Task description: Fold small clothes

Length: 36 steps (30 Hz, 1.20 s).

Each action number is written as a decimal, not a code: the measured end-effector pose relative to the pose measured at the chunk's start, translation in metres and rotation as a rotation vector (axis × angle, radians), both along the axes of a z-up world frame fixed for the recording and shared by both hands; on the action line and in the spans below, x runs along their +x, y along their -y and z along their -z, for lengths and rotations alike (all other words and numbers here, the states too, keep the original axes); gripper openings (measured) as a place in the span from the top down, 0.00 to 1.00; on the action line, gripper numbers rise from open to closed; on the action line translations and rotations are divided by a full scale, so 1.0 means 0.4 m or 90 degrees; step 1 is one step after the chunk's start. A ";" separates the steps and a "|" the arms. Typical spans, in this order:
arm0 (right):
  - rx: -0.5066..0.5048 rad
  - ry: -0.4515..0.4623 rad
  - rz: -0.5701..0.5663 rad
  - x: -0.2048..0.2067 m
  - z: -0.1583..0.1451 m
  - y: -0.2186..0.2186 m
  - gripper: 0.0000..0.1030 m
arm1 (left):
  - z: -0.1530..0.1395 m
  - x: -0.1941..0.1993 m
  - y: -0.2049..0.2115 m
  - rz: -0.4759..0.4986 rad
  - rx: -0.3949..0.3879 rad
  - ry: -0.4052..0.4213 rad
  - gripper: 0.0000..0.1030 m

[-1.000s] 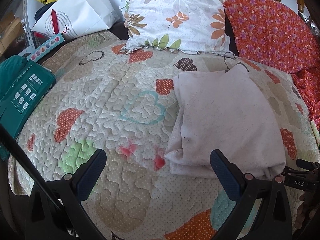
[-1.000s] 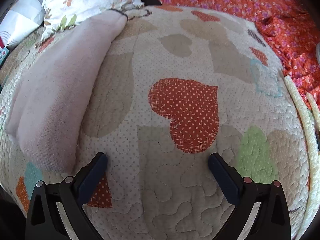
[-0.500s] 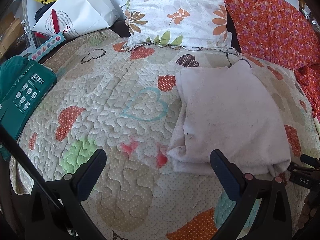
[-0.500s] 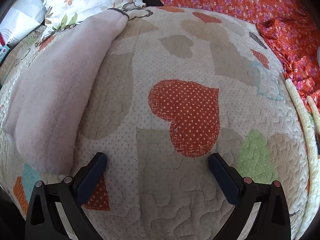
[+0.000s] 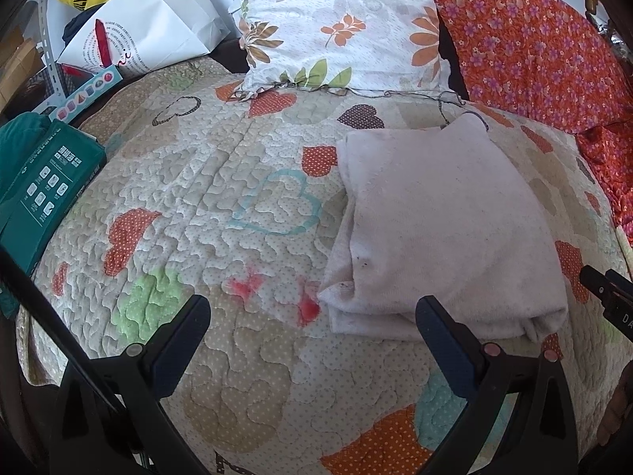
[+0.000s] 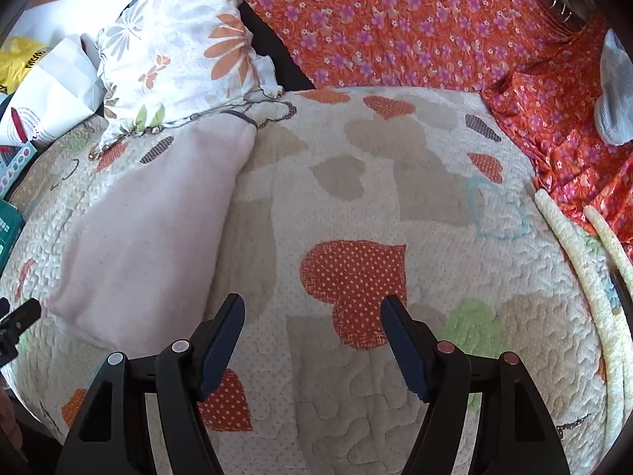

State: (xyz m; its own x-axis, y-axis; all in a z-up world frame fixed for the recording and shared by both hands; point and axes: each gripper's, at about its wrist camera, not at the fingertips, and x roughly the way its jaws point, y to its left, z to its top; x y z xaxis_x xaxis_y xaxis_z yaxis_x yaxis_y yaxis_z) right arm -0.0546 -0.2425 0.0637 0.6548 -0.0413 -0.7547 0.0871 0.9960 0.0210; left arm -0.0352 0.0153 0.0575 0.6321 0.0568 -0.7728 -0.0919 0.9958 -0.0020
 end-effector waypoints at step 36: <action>-0.035 0.040 -0.072 -0.021 -0.018 -0.081 0.25 | 0.026 0.006 0.014 0.013 -0.016 -0.040 0.00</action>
